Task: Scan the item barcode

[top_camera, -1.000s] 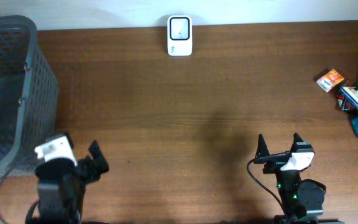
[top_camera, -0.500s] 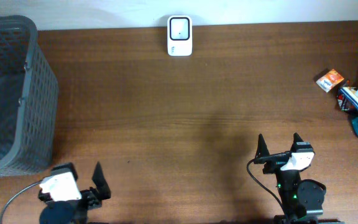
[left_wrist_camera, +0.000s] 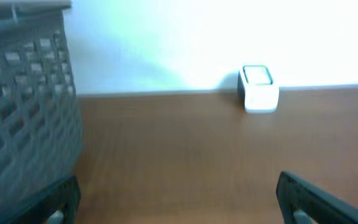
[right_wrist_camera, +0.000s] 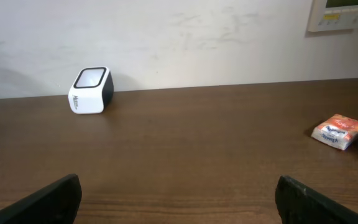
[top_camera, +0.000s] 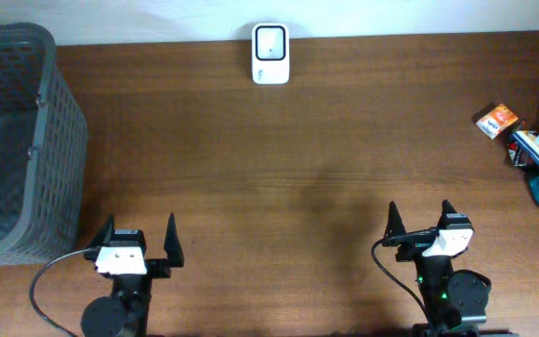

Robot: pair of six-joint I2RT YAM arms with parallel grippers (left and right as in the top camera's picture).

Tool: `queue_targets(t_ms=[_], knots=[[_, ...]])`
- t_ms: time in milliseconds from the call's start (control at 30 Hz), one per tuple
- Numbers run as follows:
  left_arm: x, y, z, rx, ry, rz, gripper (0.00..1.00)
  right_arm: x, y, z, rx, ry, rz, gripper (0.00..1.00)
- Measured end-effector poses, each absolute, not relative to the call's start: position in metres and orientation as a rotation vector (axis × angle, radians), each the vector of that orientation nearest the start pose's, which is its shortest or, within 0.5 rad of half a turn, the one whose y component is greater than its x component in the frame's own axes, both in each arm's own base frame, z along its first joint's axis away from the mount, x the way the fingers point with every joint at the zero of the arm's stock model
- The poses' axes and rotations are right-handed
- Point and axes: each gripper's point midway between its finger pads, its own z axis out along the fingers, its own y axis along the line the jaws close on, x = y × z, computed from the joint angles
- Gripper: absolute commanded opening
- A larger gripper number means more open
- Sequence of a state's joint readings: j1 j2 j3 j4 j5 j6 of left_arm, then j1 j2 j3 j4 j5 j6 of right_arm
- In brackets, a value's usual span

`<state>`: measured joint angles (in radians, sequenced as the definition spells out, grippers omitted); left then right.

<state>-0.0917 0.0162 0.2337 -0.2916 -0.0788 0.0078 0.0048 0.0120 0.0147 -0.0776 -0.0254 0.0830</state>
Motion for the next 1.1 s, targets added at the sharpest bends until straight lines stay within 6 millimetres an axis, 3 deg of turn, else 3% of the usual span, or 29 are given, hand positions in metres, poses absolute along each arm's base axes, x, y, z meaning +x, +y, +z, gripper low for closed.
queue_targets(t_ms=[133, 567, 800, 1000, 1100], knots=[[0.234, -0.008, 0.219, 0.016, 1.554, -0.005, 0.99, 0.246, 0.006, 0.159, 0.045, 1.645, 0.088, 0.98], [0.246, 0.004, 0.194, -0.027, 1.506, 0.034, 0.99, 0.246, 0.006, 0.159, 0.045, 1.645, 0.088, 0.99], [0.246, 0.004, 0.201, 0.015, 1.478, 0.082, 0.99, 0.246, 0.006, 0.159, 0.045, 1.645, 0.088, 0.98], [0.246, 0.013, 0.159, 0.031, 1.645, 0.142, 0.99, 0.246, 0.006, 0.159, 0.045, 1.645, 0.088, 0.98], [0.246, 0.017, 0.158, 0.019, 1.648, 0.16, 0.99, 0.246, 0.006, 0.159, 0.045, 1.645, 0.088, 0.99]])
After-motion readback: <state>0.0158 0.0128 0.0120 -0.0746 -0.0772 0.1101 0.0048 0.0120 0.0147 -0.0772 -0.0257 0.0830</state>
